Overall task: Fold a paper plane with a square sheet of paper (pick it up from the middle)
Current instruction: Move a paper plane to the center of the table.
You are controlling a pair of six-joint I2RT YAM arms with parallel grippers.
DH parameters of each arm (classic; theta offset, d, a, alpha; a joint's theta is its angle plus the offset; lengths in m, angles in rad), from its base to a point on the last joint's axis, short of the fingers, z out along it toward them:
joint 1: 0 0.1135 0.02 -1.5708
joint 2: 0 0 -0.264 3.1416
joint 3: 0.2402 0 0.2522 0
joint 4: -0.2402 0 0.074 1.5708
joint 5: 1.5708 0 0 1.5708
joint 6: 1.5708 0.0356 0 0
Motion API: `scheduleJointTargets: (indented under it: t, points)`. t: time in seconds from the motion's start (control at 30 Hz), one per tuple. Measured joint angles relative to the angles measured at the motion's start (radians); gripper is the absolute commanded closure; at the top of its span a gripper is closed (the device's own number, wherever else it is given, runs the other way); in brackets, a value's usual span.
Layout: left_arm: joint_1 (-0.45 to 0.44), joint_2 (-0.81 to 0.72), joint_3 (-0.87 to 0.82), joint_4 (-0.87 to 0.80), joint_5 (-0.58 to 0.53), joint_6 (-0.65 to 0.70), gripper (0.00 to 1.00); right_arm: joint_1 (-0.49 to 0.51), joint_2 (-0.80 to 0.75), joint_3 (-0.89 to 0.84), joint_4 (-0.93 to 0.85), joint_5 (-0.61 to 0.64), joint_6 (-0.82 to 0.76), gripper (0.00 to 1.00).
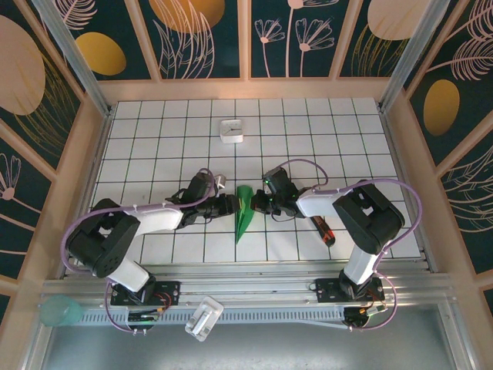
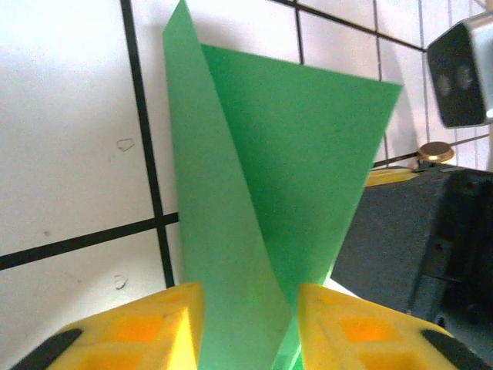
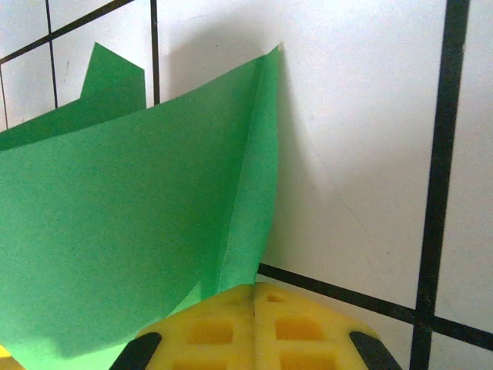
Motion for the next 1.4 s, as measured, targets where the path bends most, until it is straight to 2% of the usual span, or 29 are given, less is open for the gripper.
scheduleJointTargets:
  t: [0.17, 0.3, 0.4, 0.63, 0.87, 0.93, 1.0, 1.13, 1.4]
  points:
    - [0.000, 0.029, 0.022, -0.008, -0.002, 0.013, 0.80, 0.000, 0.000, 0.000, 0.000, 0.000, -0.002, 1.00]
    - [0.011, 0.034, 0.028, -0.010, -0.012, 0.016, 0.95, -0.012, 0.000, 0.000, -0.001, 0.000, -0.017, 1.00]
    - [0.031, 0.035, 0.027, 0.006, -0.021, -0.001, 1.00, -0.037, 0.000, 0.000, -0.002, 0.000, -0.039, 1.00]
    - [0.055, 0.056, -0.015, 0.145, -0.034, -0.108, 1.00, -0.106, 0.000, 0.000, -0.002, -0.021, -0.080, 1.00]
    - [0.055, 0.072, -0.051, 0.215, -0.072, -0.189, 1.00, -0.145, 0.001, 0.027, -0.009, -0.055, -0.111, 1.00]
    - [0.055, 0.079, -0.056, 0.230, -0.075, -0.203, 0.94, -0.148, 0.007, 0.036, -0.008, -0.062, -0.120, 0.98]
    - [0.055, 0.087, -0.057, 0.241, -0.073, -0.215, 0.83, -0.149, 0.022, 0.047, -0.009, -0.071, -0.127, 0.94]
    - [0.055, 0.090, -0.057, 0.254, -0.071, -0.223, 0.64, -0.149, 0.039, 0.058, -0.010, -0.086, -0.136, 0.82]
    - [0.083, 0.039, -0.057, 0.228, -0.072, -0.188, 0.44, -0.192, 0.003, 0.066, -0.053, -0.087, -0.159, 0.60]
